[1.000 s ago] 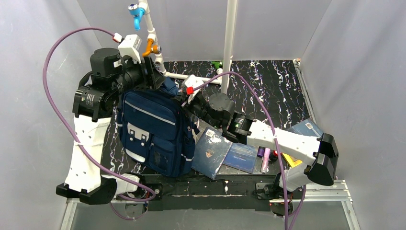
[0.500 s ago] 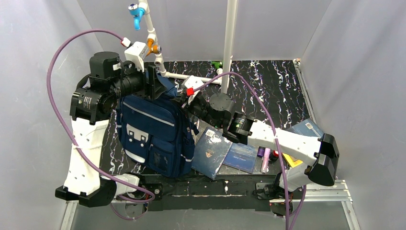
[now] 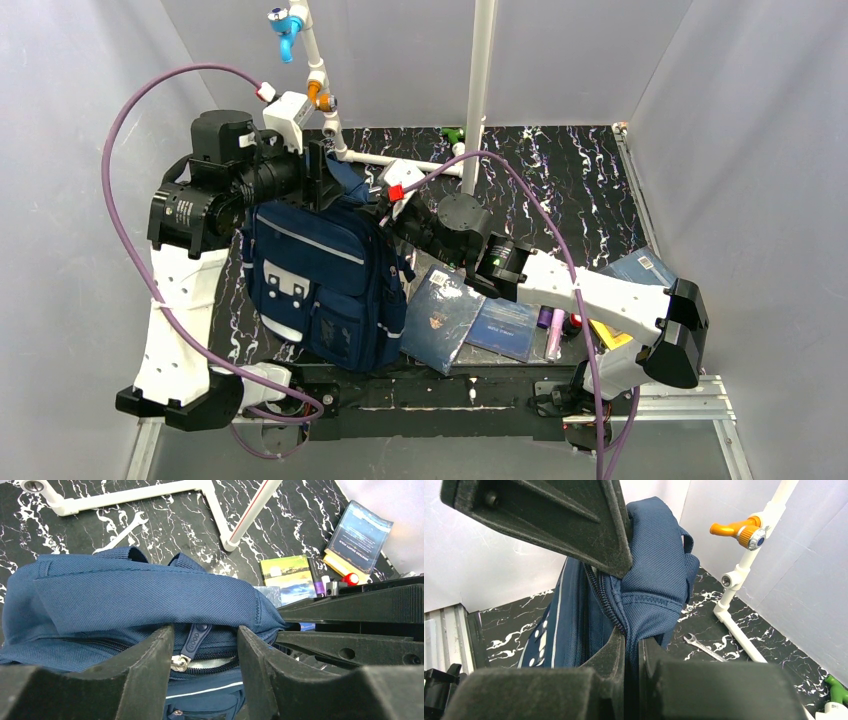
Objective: Pack the student bag
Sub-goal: Unzip the student bag at the center of the board.
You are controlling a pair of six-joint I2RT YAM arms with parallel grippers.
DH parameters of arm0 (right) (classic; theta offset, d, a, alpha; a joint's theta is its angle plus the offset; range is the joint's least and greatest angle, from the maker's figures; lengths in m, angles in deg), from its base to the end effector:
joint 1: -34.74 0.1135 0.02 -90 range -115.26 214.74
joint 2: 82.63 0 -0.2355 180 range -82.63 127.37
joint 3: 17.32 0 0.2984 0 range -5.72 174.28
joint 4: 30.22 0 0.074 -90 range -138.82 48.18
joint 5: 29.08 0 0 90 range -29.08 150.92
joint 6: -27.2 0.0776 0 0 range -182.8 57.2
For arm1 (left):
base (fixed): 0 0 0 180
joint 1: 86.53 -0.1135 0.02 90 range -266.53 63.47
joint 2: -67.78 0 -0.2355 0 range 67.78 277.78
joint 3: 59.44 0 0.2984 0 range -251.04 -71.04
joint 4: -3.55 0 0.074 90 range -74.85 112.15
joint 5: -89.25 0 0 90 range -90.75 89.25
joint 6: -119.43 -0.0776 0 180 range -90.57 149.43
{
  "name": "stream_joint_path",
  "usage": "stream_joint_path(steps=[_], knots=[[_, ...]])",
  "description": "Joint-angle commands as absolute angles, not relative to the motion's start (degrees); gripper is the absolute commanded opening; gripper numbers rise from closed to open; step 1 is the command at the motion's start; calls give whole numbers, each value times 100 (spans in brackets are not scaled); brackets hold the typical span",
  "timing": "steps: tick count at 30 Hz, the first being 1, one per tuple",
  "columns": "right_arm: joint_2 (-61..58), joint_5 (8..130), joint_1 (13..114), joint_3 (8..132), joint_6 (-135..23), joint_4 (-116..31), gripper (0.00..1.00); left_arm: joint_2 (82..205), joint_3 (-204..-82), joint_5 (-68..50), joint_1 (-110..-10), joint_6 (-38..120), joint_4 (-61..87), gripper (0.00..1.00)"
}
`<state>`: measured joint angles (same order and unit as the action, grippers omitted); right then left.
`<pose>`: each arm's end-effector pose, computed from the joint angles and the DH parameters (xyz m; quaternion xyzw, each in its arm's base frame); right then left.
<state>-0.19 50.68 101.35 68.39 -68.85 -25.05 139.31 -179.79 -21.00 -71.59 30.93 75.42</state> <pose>0.1856 0.3944 0.3860 -0.3310 0.5641 0.3300 0.6807 0.2607 -0.0974 0.5040 0.1924 0.8041 -0.2228 0.5164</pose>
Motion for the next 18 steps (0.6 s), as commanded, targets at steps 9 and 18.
stream_joint_path(steps=[9, 18], knots=[[-384, 5243, 10171, 7029, -7000, -1972, 1, 13828, -17926, -1602, -7159, 3088, 7817, 13], [-543, 5032, 10127, 6801, -7003, -1943, 1, 13462, -17725, -70, -7161, 3395, 7407, 0]])
